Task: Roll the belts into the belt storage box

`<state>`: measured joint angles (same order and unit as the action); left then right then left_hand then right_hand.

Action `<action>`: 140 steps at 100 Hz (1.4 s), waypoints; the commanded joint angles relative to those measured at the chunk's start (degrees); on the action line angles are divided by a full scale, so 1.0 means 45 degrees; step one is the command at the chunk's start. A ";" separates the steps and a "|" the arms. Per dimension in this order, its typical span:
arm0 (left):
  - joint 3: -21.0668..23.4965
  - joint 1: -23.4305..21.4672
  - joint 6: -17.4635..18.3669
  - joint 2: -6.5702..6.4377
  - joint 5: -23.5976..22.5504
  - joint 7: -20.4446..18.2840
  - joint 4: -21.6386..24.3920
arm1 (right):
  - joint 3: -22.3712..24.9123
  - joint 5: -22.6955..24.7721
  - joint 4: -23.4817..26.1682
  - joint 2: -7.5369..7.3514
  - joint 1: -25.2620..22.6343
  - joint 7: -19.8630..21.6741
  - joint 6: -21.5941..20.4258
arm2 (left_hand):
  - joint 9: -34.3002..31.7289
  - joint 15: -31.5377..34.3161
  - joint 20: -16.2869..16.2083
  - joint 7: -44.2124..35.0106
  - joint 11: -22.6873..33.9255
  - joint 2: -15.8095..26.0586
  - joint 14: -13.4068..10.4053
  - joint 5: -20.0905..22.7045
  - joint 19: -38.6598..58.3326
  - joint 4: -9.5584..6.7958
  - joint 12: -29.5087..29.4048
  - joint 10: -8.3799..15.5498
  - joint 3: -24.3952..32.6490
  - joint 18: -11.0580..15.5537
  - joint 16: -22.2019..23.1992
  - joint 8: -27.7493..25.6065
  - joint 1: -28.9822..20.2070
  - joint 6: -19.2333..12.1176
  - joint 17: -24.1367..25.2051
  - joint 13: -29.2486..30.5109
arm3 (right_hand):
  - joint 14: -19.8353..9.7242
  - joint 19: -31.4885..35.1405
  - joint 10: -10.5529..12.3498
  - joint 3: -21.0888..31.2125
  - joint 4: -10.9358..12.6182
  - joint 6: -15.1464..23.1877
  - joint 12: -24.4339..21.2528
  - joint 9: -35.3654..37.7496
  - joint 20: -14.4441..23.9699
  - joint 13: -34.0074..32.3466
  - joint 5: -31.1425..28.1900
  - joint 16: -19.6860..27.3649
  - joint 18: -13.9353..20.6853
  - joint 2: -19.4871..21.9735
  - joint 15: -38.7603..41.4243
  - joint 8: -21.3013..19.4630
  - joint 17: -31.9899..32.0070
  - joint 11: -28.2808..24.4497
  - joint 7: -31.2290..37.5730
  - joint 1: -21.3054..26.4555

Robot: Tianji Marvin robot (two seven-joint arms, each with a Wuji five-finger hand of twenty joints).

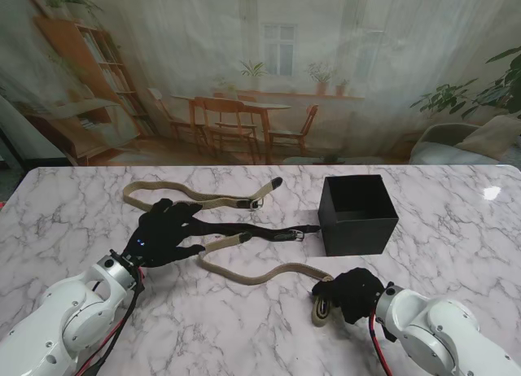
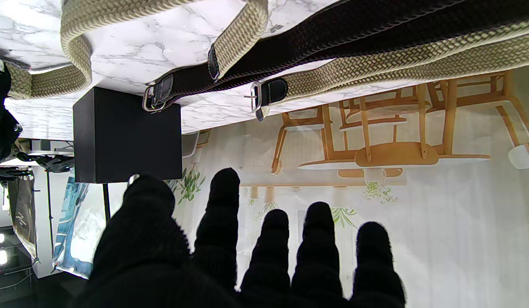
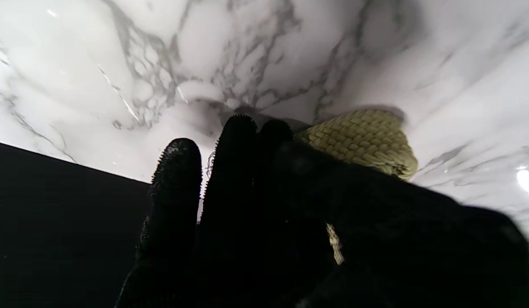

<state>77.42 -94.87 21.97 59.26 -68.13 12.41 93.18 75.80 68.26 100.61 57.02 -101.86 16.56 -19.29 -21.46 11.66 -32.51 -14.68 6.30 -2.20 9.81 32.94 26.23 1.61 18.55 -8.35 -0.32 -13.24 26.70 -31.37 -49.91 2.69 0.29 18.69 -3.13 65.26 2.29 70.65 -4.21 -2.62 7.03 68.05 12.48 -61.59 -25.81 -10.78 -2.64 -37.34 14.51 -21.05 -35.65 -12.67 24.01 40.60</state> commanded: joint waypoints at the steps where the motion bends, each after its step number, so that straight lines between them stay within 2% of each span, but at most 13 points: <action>1: -0.0028 0.0006 -0.0035 0.0015 -0.0017 -0.0154 -0.0041 | -0.0122 -0.0123 -0.0532 0.0032 -0.0036 -0.0510 0.0070 | 0.0465 -0.0333 0.0201 0.0021 -0.0227 0.0547 0.0050 -0.0116 -0.0510 -0.0171 -0.0119 -0.0165 -0.0281 -0.0433 -0.0007 0.0069 0.0091 0.0274 0.0262 -0.0204 | -0.0904 0.0429 0.1374 -0.1402 -0.1262 -0.0518 0.0285 0.0604 0.0569 -0.0584 -0.1490 -0.0144 0.0500 -0.0639 0.0273 -0.0838 -0.0463 0.0592 0.2179 -0.0294; 9: -0.0027 0.0005 -0.0035 0.0014 -0.0025 -0.0150 -0.0044 | -0.0279 0.0123 -0.0755 0.0070 0.0018 -0.1228 0.0239 | 0.0483 -0.0342 0.0206 0.0024 -0.0235 0.0553 0.0158 -0.0120 -0.0525 -0.0170 -0.0122 -0.0169 -0.0279 -0.0446 -0.0015 0.0071 0.0093 0.0266 0.0270 -0.0205 | -0.0426 0.0615 0.0952 -0.2339 -0.1903 0.0274 0.0764 0.1257 0.0925 -0.0879 -0.2620 -0.0462 -0.0137 -0.0503 0.0977 -0.0830 -0.0499 0.0343 0.3040 -0.0528; 19: -0.0019 -0.0003 -0.0039 0.0015 -0.0026 -0.0133 -0.0045 | -0.0468 0.0199 -0.1019 0.0110 0.0082 -0.1872 0.0495 | 0.0484 -0.0332 0.0212 0.0029 -0.0236 0.0552 0.0119 -0.0131 -0.0542 -0.0168 -0.0123 -0.0165 -0.0285 -0.0441 -0.0008 0.0073 0.0113 0.0270 0.0284 -0.0204 | 0.0756 0.0559 0.0113 -0.3144 -0.2219 0.2464 0.2013 0.0846 0.1922 -0.0801 -0.2662 -0.1600 -0.1651 0.0117 0.1493 0.0208 0.0069 -0.1366 0.6113 -0.0968; 26: -0.0017 -0.0007 -0.0041 0.0017 -0.0024 -0.0123 -0.0046 | -0.0607 0.0016 -0.1211 0.0159 0.0124 -0.2307 0.0649 | 0.0485 -0.0339 0.0219 0.0031 -0.0236 0.0556 0.0147 -0.0133 -0.0558 -0.0169 -0.0122 -0.0162 -0.0278 -0.0457 -0.0009 0.0074 0.0101 0.0257 0.0289 -0.0222 | 0.1698 0.0634 -0.0879 -0.3768 -0.2377 0.3980 0.3035 -0.0447 0.2551 -0.0246 -0.3193 -0.2425 -0.3024 0.0639 0.1691 -0.0784 0.0692 -0.2362 0.7575 -0.1252; 41: -0.0017 -0.0007 -0.0041 0.0016 -0.0024 -0.0122 -0.0050 | -0.0671 -0.0208 -0.1284 0.0201 0.0098 -0.2512 0.0795 | 0.0497 -0.0335 0.0233 0.0028 -0.0240 0.0555 0.0167 -0.0130 -0.0591 -0.0169 -0.0125 -0.0161 -0.0281 -0.0461 -0.0004 0.0071 0.0106 0.0269 0.0294 -0.0227 | 0.1920 0.0752 -0.1604 -0.3916 -0.2200 0.3613 0.2909 -0.3406 0.3191 0.0855 -0.3704 -0.2909 -0.4061 0.0819 0.1355 -0.1074 0.1186 -0.1649 0.8072 -0.2257; 52: -0.0019 -0.0004 -0.0043 0.0017 -0.0021 -0.0123 -0.0051 | -0.0672 -0.0202 -0.1258 0.0193 0.0080 -0.2436 0.0785 | 0.0521 -0.0338 0.0245 0.0028 -0.0247 0.0563 0.0164 -0.0126 -0.0622 -0.0170 -0.0126 -0.0162 -0.0279 -0.0464 -0.0004 0.0072 0.0105 0.0269 0.0304 -0.0238 | 0.2248 0.0566 -0.2521 -0.3718 -0.2108 0.3126 0.2371 -0.5944 0.3489 0.2099 -0.4005 -0.2921 -0.4415 0.0622 0.0900 -0.0309 0.1460 -0.1684 0.8589 -0.2659; 75: -0.0032 0.0013 -0.0033 0.0015 -0.0015 -0.0142 -0.0063 | -0.0809 -0.0545 -0.1366 0.0233 0.0148 -0.2520 0.0891 | 0.0512 -0.0346 0.0268 0.0033 -0.0241 0.0560 0.0152 -0.0133 -0.0683 -0.0169 -0.0124 -0.0164 -0.0281 -0.0466 -0.0007 0.0074 0.0113 0.0266 0.0310 -0.0244 | 0.3539 -0.0803 -0.4043 -0.3224 -0.2072 0.2360 0.1104 -0.7978 0.2657 0.3678 -0.4369 -0.1548 -0.5332 0.0031 -0.0121 0.0478 0.2028 -0.1144 0.9593 -0.2547; 88: -0.0029 0.0012 -0.0032 0.0015 -0.0019 -0.0132 -0.0068 | -0.0973 -0.0794 -0.1502 0.0273 0.0238 -0.2684 0.1064 | 0.0505 -0.0343 0.0276 0.0033 -0.0239 0.0556 0.0151 -0.0129 -0.0709 -0.0168 -0.0124 -0.0154 -0.0284 -0.0470 -0.0005 0.0073 0.0124 0.0269 0.0309 -0.0238 | 0.3528 -0.0399 -0.3802 -0.3010 -0.2163 0.2007 0.1159 -0.6439 0.2256 0.2433 -0.4087 -0.1417 -0.5136 -0.0041 0.0498 0.0678 0.1031 -0.1447 0.9935 -0.1737; 109: -0.0032 0.0015 -0.0032 0.0014 -0.0017 -0.0140 -0.0069 | -0.1237 -0.0777 -0.1827 0.0348 0.0366 -0.3645 0.1284 | 0.0509 -0.0343 0.0280 0.0032 -0.0243 0.0548 0.0165 -0.0128 -0.0737 -0.0171 -0.0125 -0.0166 -0.0275 -0.0473 -0.0004 0.0072 0.0108 0.0267 0.0305 -0.0234 | 0.1822 0.1429 -0.2021 -0.3337 -0.2283 0.2302 0.2331 -0.2478 0.2716 -0.0604 -0.2423 -0.2906 -0.3521 0.0559 0.2421 0.0259 -0.1098 -0.3683 0.9395 -0.0507; 119: -0.0032 0.0016 -0.0032 0.0014 -0.0017 -0.0140 -0.0069 | -0.1298 -0.0624 -0.1945 0.0357 0.0419 -0.4023 0.1307 | 0.0503 -0.0341 0.0285 0.0032 -0.0240 0.0559 0.0120 -0.0128 -0.0756 -0.0165 -0.0125 -0.0149 -0.0294 -0.0471 -0.0004 0.0071 0.0141 0.0249 0.0305 -0.0225 | 0.1592 0.2141 -0.1302 -0.3491 -0.2228 0.2408 0.3526 -0.1209 0.3316 -0.1580 -0.1371 -0.3907 -0.3227 0.0757 0.3536 0.0173 -0.1515 -0.4529 0.8127 -0.0256; 126: -0.0032 0.0015 -0.0032 0.0014 -0.0017 -0.0140 -0.0069 | -0.1329 -0.0517 -0.2029 0.0360 0.0458 -0.4264 0.1301 | 0.0513 -0.0346 0.0287 0.0033 -0.0243 0.0548 0.0154 -0.0134 -0.0766 -0.0169 -0.0125 -0.0159 -0.0281 -0.0487 -0.0005 0.0072 0.0118 0.0247 0.0301 -0.0235 | 0.1590 0.2629 -0.0889 -0.3140 -0.1928 0.2019 0.4005 -0.0226 0.3661 -0.2248 -0.1141 -0.4554 -0.3303 0.1057 0.4510 0.0884 -0.1724 -0.5023 0.5491 -0.0478; 129: -0.0032 0.0015 -0.0032 0.0014 -0.0017 -0.0140 -0.0069 | -0.1348 -0.0488 -0.2077 0.0365 0.0477 -0.4391 0.1301 | 0.0514 -0.0347 0.0288 0.0033 -0.0243 0.0550 0.0147 -0.0133 -0.0769 -0.0171 -0.0125 -0.0154 -0.0277 -0.0481 -0.0006 0.0072 0.0111 0.0246 0.0299 -0.0237 | 0.1637 0.2714 -0.0793 -0.3147 -0.1906 0.1959 0.4062 0.0031 0.3754 -0.2419 -0.0876 -0.4716 -0.3331 0.1090 0.4708 -0.0149 -0.1761 -0.5141 0.3855 -0.0430; 140: -0.0032 0.0016 -0.0032 0.0014 -0.0017 -0.0140 -0.0069 | -0.1395 -0.0448 -0.2190 0.0378 0.0526 -0.4663 0.1301 | 0.0520 -0.0344 0.0291 0.0033 -0.0244 0.0547 0.0159 -0.0135 -0.0783 -0.0170 -0.0125 -0.0157 -0.0279 -0.0487 -0.0004 0.0071 0.0110 0.0262 0.0299 -0.0233 | 0.1870 0.3175 -0.0891 -0.3119 -0.1673 0.3844 0.4127 0.0842 0.3897 -0.2920 0.2008 -0.5191 -0.3443 0.1238 0.5850 0.1399 -0.2008 -0.5543 0.2213 -0.0167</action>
<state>77.39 -94.84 21.95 59.24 -68.15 12.51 93.02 69.62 66.13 91.26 58.58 -99.50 -4.67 -13.68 -21.45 11.66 -31.99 -14.68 6.30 -2.20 9.82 32.94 24.84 1.61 18.55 -8.35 -0.32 -13.71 26.70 -31.37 -49.90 2.69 0.51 18.68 7.12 76.88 -7.35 50.96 -15.79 8.13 23.76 66.11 28.87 -70.79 -24.31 -31.14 -17.69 -35.07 32.74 -17.95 -43.60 -31.36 37.88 32.64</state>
